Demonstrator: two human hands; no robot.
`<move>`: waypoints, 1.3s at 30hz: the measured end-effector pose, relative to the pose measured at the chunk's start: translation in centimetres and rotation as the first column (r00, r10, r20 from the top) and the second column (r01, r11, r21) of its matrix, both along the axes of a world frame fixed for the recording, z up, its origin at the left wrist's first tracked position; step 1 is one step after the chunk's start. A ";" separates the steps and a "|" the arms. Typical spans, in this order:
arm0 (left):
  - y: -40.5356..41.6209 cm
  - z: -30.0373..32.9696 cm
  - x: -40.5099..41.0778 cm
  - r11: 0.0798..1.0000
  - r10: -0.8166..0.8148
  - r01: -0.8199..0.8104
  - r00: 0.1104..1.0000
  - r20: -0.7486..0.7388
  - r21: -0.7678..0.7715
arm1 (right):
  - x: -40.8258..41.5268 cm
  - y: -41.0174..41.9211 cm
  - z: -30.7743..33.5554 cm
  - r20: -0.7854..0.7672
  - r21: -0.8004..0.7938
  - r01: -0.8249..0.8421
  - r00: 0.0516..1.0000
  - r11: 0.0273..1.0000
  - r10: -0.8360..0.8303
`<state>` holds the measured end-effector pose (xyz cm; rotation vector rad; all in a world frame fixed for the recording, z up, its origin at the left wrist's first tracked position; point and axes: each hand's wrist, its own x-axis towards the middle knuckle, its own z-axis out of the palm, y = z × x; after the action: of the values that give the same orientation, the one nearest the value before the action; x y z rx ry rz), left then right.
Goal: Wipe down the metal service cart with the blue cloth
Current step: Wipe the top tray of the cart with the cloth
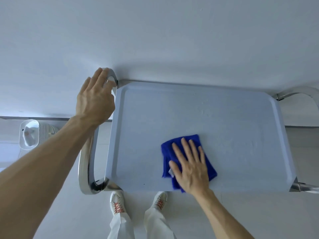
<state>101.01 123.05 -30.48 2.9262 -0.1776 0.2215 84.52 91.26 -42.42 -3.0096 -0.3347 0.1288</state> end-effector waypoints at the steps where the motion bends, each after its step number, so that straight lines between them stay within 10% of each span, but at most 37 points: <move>1: -0.1 -0.1 0.1 0.994 0.007 -0.004 1.000 -0.029 0.106 | 0.7 -0.3 0.1 -0.017 -0.028 0.070 0.997 0.997 -0.071; 4: -2.0 0.4 0.1 0.968 0.068 -0.036 0.991 -0.118 0.248 | 1.6 0.5 -0.2 -0.020 -0.063 0.152 0.988 0.986 -0.153; 9: -9.2 -3.1 -7.0 0.983 -0.113 0.086 0.979 -0.168 -0.160 | 1.6 0.2 -0.8 0.001 -0.061 0.148 0.989 0.987 -0.149; 13: -10.1 -9.2 -12.4 0.987 0.002 -0.068 0.912 -0.410 -0.145 | 1.6 0.3 -1.0 0.017 -0.036 0.150 0.989 0.988 -0.149; 21: -10.0 -13.7 -14.0 0.998 0.060 -0.056 0.955 -0.291 0.023 | -0.9 4.1 -0.9 0.029 0.018 0.302 0.953 0.953 -0.302; 27: -10.2 -13.5 -14.1 0.998 0.066 -0.061 0.956 -0.285 0.026 | -6.8 -1.0 -0.8 0.021 0.053 -0.080 0.997 0.995 0.079; 36: -10.2 -14.3 -14.2 0.998 0.054 -0.059 0.972 -0.229 -0.014 | 2.0 -3.1 -0.4 0.055 -0.085 0.454 0.891 0.887 -0.451; 39: -9.8 -14.4 -14.2 0.999 0.045 -0.047 0.975 -0.218 -0.007 | -0.1 1.9 -1.0 0.078 -0.031 0.356 0.933 0.934 -0.353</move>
<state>86.81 113.23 -44.87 2.9171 -0.0742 -0.0922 84.47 93.20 -43.42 -3.0618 0.2128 -0.0031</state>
